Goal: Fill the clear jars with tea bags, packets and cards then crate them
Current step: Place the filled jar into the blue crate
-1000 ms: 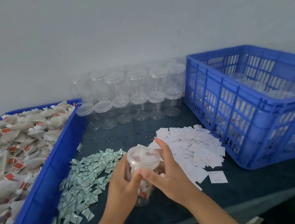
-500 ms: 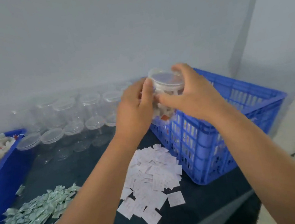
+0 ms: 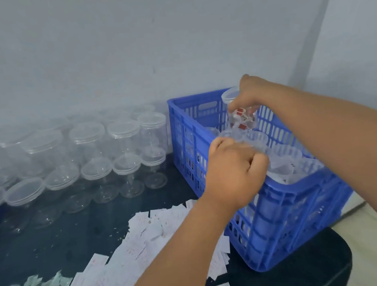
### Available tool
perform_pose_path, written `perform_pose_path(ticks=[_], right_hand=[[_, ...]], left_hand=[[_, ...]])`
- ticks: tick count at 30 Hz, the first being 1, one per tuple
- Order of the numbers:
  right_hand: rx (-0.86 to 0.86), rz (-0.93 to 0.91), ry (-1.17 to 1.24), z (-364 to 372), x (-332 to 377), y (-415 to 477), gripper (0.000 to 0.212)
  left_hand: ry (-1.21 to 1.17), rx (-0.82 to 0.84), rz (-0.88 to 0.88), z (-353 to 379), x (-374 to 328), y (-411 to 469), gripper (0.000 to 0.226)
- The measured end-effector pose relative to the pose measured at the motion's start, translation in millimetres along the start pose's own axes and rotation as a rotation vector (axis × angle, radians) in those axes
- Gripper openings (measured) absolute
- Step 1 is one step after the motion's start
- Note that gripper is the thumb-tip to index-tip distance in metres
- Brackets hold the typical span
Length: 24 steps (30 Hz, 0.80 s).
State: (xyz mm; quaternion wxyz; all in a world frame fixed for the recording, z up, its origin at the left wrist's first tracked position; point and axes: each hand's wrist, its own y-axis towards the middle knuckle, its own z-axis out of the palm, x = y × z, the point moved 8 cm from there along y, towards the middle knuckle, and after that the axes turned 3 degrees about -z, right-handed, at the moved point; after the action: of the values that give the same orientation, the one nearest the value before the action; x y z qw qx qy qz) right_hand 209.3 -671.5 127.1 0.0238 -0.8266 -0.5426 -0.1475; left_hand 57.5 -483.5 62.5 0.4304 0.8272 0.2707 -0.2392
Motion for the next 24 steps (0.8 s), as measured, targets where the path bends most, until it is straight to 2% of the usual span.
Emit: perform_pose_path(ticks=[2,6,8,10,13,15,20,22,24], right_hand=[[0.008,0.007,0.017,14.2,2.5,26.3,0.076],[-0.035,-0.065,-0.099,51.6,12.8,67.9,0.095],[-0.039,-0.085,-0.067,72.5,13.8,81.5,0.100],[-0.039,-0.069,-0.038,83.7,13.7,91.7,0.090],[0.025,-0.030,-0.069,86.6,8.9,98.5,0.056],[0.070,-0.013,-0.097,86.2,3.7,100.5,0.050],[0.045,-0.006,-0.001,78.3,-5.2,99.4,0.074],[0.095,-0.009,0.150,84.0,-4.7,100.3,0.081],[0.173,-0.001,0.384,92.2,-0.6,94.4,0.101]], left_hand=[[-0.040,-0.034,0.022,1.9,0.0,-0.6,0.038],[-0.053,-0.095,0.060,3.0,2.2,0.0,0.038],[-0.056,-0.117,0.088,4.2,4.3,0.2,0.037],[-0.047,-0.137,0.099,4.4,6.6,1.8,0.038],[-0.034,-0.147,0.094,4.5,8.2,3.8,0.039],[-0.035,-0.157,0.103,4.2,8.6,2.8,0.039],[-0.040,-0.151,0.108,4.7,6.3,1.8,0.040],[-0.033,-0.141,0.100,4.7,5.3,2.1,0.039],[-0.028,-0.129,0.097,4.5,4.8,1.9,0.039]])
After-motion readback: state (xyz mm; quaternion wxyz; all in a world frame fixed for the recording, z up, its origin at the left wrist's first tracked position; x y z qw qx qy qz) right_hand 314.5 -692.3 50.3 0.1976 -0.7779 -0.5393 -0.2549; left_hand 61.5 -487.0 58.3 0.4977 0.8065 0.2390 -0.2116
